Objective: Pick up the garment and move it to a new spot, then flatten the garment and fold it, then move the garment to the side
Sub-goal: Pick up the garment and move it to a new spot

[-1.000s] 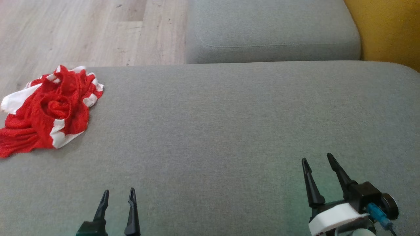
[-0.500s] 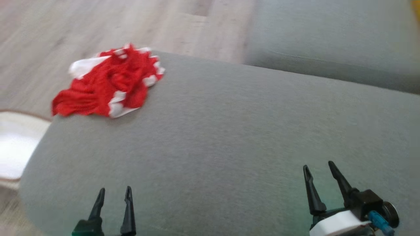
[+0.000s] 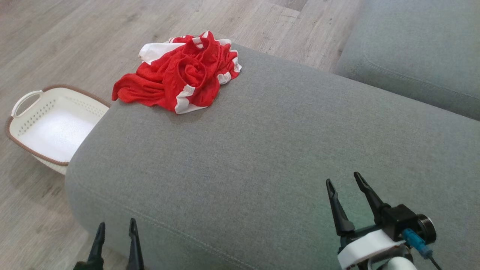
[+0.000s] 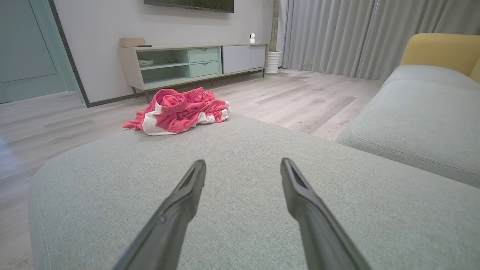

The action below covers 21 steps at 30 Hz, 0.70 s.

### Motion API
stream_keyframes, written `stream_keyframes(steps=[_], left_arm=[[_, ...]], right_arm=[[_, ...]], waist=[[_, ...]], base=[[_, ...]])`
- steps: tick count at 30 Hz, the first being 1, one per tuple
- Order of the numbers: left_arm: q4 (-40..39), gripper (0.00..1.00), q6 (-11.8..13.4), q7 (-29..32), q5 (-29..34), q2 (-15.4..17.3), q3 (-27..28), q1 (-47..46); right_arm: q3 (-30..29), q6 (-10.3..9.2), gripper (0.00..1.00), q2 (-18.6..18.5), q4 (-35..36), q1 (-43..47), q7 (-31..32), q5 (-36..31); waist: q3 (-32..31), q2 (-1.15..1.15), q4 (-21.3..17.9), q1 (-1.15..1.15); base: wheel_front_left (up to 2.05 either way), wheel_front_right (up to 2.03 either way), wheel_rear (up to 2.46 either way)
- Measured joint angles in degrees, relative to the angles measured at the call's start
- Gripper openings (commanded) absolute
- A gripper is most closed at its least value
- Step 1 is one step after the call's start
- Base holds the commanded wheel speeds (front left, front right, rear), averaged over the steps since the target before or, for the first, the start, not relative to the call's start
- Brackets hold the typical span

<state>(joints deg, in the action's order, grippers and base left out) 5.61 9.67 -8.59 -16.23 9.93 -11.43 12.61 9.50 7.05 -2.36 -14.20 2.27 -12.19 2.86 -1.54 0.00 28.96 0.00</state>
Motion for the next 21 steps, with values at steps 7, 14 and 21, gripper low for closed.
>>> stream_keyframes(steps=[7,14,21], left_arm=[[-0.7,1.00,0.8,-0.1,-0.6,0.3,0.4,0.0],[-11.9,1.00,1.8,3.6,-0.2,7.4,6.5,-2.3],[-17.5,1.00,-1.2,11.2,-1.2,18.8,13.6,-22.5]], right_arm=[[0.6,0.00,1.00,0.0,-0.1,0.0,0.1,-0.4],[-3.2,0.00,1.00,0.0,4.7,1.7,2.1,-2.4],[-4.7,0.00,1.00,0.0,11.4,0.2,6.3,-6.8]], waist=[[-0.1,0.00,0.1,0.00],[0.1,0.00,0.2,-0.01],[4.8,0.00,-2.6,0.01]], base=[[0.00,0.00,0.00],[0.00,0.00,0.00],[0.00,0.00,0.00]])
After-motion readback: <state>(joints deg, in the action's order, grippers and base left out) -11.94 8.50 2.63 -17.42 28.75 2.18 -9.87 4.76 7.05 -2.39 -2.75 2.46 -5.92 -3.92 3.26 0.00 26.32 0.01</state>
